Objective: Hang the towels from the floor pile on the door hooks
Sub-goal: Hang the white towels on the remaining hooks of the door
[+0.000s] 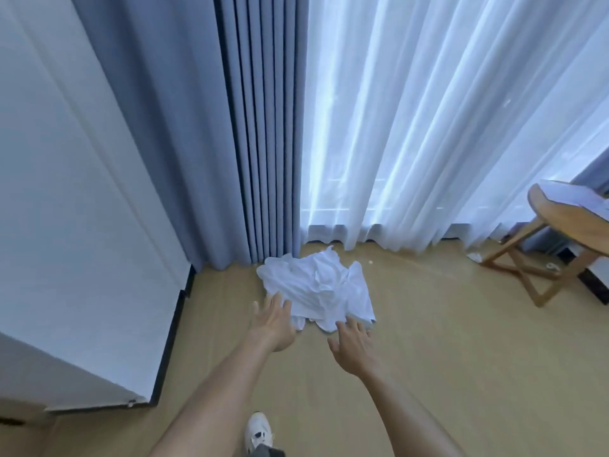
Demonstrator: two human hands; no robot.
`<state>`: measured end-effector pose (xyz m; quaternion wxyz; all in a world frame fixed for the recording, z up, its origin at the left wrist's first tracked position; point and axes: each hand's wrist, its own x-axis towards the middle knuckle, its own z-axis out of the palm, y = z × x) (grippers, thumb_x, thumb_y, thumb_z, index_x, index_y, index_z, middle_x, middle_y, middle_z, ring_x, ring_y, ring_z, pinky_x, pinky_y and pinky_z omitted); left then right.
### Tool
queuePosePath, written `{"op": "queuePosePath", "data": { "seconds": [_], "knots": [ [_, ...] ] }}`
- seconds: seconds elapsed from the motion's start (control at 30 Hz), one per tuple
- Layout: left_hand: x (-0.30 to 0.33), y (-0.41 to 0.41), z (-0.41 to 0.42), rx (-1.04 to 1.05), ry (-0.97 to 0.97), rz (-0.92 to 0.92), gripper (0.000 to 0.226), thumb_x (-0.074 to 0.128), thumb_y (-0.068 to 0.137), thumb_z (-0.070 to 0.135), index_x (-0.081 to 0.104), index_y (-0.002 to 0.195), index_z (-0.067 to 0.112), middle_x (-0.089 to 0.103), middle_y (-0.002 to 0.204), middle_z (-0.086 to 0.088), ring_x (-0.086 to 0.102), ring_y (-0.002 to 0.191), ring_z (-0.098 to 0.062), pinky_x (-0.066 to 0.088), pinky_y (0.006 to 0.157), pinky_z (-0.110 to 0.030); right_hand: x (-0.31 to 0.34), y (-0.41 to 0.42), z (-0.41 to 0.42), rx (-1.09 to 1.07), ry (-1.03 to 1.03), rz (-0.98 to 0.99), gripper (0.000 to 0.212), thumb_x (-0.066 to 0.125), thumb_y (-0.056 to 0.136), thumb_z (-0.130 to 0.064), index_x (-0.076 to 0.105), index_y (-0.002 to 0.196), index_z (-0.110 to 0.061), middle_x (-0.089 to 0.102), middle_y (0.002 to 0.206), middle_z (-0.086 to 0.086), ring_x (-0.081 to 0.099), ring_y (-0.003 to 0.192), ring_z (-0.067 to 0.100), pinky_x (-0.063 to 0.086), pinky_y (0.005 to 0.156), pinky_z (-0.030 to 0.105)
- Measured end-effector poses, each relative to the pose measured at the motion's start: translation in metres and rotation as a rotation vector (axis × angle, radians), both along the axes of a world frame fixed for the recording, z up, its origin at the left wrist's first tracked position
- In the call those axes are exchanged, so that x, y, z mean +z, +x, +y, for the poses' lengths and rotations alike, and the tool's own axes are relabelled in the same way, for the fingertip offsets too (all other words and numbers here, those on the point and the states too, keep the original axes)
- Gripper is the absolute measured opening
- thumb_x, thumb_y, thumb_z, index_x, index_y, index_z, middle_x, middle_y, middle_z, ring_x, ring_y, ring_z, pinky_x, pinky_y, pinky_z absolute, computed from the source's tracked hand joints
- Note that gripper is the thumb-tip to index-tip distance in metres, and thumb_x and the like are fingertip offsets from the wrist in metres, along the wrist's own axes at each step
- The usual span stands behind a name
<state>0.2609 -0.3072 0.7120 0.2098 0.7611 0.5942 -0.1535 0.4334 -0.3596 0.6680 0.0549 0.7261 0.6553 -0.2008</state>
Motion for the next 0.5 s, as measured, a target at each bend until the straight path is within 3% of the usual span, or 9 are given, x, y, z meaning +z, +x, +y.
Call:
{"op": "queuePosePath", "data": {
  "seconds": [0.23,0.5],
  "knots": [
    [-0.039,0.060,0.080,-0.122,-0.025,0.027,0.059,0.029,0.099,0.031,0.011,0.151,0.011,-0.003,0.160,-0.007,-0.004,0.147,-0.027,0.006,0.118,-0.052,-0.024,0.054,0.056,-0.084,-0.031,-0.033,0.044,0.035,0.096,-0.041,0.040,0.133,-0.017,0.035,0.143,0.007,0.033,0.132,0.027,0.031,0.100,0.038],
    [-0.064,0.115,0.172,-0.190,-0.111,0.011,0.061,0.028,0.099,0.030,0.006,0.152,0.013,-0.006,0.161,-0.006,-0.008,0.148,-0.026,0.003,0.117,-0.052,-0.040,0.109,0.139,-0.168,-0.079,-0.035,0.054,0.032,0.098,-0.043,0.024,0.146,-0.018,0.018,0.156,0.009,0.022,0.141,0.025,0.021,0.111,0.040]
  ]
}}
